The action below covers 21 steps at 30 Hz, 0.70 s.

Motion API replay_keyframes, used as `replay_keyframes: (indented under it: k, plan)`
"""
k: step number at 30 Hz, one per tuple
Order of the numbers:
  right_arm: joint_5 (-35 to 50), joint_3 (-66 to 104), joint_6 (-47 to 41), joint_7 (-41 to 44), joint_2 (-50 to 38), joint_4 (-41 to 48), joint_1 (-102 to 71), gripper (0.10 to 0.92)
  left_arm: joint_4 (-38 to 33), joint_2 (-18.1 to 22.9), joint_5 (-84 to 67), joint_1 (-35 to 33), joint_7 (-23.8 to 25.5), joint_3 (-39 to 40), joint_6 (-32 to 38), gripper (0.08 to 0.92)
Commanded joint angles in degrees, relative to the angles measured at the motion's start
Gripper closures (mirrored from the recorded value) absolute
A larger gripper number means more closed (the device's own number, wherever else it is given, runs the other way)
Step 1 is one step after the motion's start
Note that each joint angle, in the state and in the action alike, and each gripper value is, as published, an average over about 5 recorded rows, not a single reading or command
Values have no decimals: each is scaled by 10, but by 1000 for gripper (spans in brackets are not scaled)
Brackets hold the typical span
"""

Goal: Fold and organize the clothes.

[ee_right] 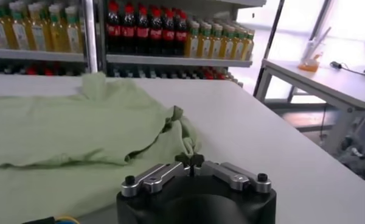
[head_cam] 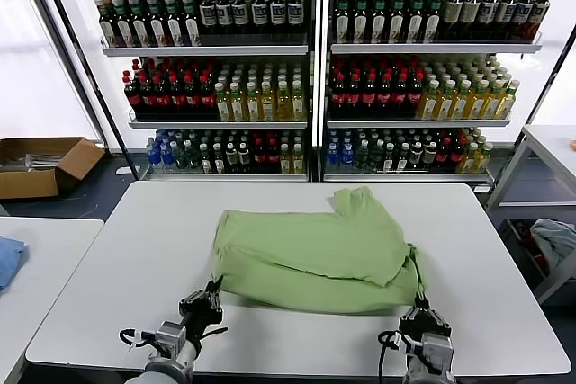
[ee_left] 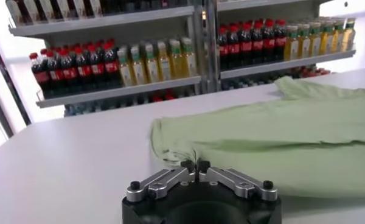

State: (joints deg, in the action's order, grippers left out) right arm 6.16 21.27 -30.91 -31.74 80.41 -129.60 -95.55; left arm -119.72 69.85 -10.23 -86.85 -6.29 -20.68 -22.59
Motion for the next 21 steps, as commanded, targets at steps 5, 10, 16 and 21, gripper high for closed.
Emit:
replay_keyframes:
  k: [5, 10, 16, 21]
  plan:
    - [-23, 7, -7, -3, -7, -52, -65, 789, -93, 0, 8, -94, -4, 1, -6, 904]
    - [4, 23, -20, -13, -11, -104, -55, 642, -122, 0, 5, -88, -5, -3, -16, 799]
    - [29, 67, -21, -14, -10, -114, -16, 469, -131, 7, 0, -54, -7, -15, -19, 634]
    - [92, 127, 19, 26, -40, -51, 67, 330, -102, 9, -40, 22, 2, -27, -14, 478]
